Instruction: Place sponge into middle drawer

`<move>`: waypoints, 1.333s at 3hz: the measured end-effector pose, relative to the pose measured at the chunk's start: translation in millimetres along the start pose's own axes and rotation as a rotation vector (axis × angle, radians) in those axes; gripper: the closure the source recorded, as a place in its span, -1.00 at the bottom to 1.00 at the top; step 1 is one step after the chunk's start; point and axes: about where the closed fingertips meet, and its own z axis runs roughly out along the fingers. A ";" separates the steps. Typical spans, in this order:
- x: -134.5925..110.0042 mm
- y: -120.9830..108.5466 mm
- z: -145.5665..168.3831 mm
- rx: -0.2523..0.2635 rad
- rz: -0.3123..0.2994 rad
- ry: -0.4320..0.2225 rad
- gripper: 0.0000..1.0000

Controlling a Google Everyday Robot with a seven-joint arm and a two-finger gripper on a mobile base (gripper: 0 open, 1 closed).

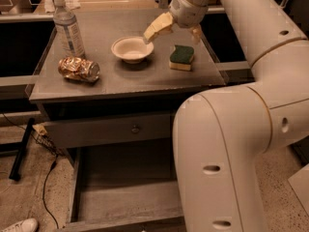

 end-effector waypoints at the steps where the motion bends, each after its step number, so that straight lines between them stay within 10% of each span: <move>1: -5.6 -16.2 15.0 0.014 0.047 0.003 -1.00; 4: 1.0 -71.1 33.4 0.107 0.176 0.013 -1.00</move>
Offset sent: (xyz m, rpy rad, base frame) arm 0.0486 -0.0441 -0.0140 -0.0541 0.1209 -0.1032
